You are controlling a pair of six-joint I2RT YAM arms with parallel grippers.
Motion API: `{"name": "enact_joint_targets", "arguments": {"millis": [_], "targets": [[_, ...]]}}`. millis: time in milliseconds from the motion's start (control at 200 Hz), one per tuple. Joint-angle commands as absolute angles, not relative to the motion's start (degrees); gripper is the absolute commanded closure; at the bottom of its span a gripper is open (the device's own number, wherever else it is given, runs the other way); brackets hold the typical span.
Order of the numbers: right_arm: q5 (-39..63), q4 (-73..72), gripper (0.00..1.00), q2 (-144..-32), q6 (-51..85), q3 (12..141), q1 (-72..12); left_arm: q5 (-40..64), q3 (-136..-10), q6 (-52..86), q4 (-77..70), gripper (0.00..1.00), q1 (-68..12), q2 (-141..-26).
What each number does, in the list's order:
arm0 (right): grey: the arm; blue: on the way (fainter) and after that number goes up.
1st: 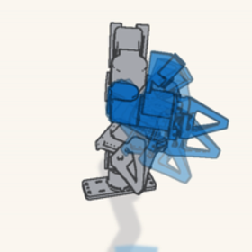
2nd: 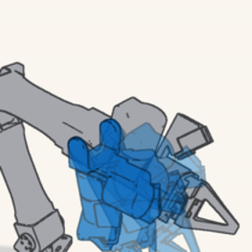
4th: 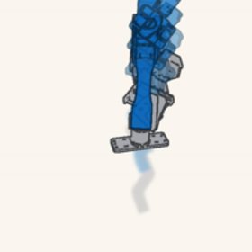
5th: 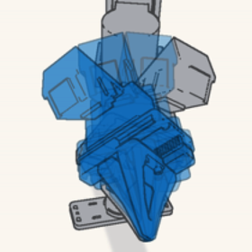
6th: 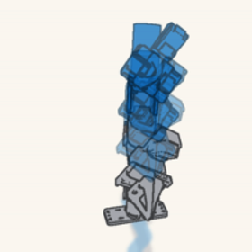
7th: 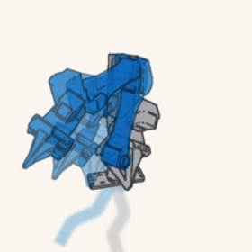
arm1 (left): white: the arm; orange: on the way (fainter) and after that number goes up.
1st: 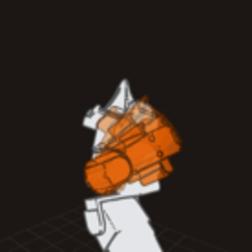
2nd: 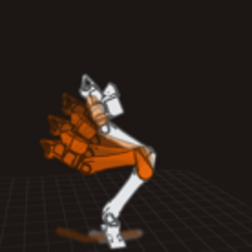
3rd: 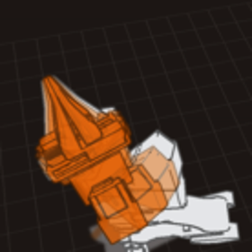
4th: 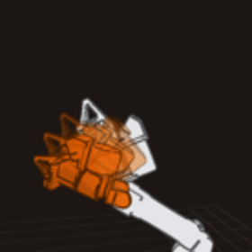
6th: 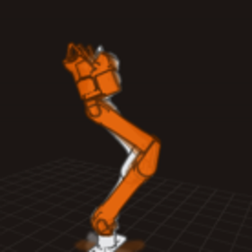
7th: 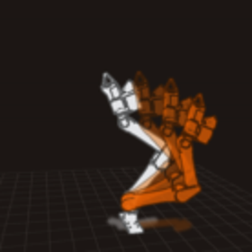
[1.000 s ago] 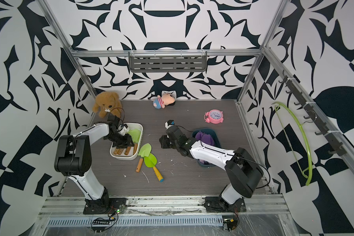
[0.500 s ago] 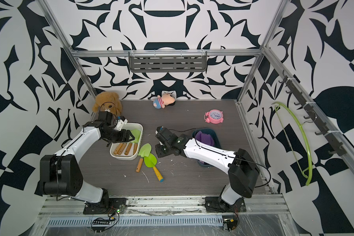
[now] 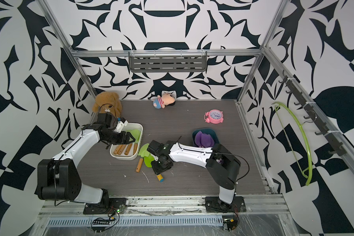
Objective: Sort the small shovels by color and place them into the storage box
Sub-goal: Pick up the shovel from the center of the board.
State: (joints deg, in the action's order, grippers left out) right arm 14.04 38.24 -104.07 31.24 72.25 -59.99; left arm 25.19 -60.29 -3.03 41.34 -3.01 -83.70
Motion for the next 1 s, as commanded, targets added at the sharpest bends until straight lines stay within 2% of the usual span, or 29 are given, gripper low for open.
{"name": "enact_joint_targets", "arguments": {"millis": [0, 175, 235, 385, 560, 815, 995], "targets": [[16.85, 39.91, 0.57, -104.2, 30.41, 74.26, -60.65, 26.67, -59.4, -3.81, 41.29, 0.25, -2.95, -82.42], [16.12, 38.37, 0.57, -106.42, 30.59, 72.6, -60.81, 26.98, -59.06, -3.72, 41.05, 0.25, -2.92, -82.31], [15.51, 37.48, 0.6, -106.61, 30.67, 71.48, -60.82, 27.28, -59.05, -3.69, 41.11, 0.25, -2.91, -82.17], [11.57, 37.21, 0.82, -104.42, 30.89, 68.91, -60.91, 27.4, -58.67, -3.7, 40.81, 0.25, -2.92, -81.49], [3.85, 35.21, 1.0, -96.53, 32.84, 62.24, -61.19, 27.41, -58.64, -3.88, 40.78, 0.25, -2.97, -80.99], [-14.53, 19.67, 1.0, -78.04, 32.96, 49.51, -65.05, 33.06, -57.97, -4.88, 40.35, 0.26, -2.88, -79.99], [-19.77, 12.17, 1.0, -76.19, 26.19, 49.4, -67.72, 41.27, -57.62, -5.6, 40.43, 0.25, -2.9, -79.51]]}}
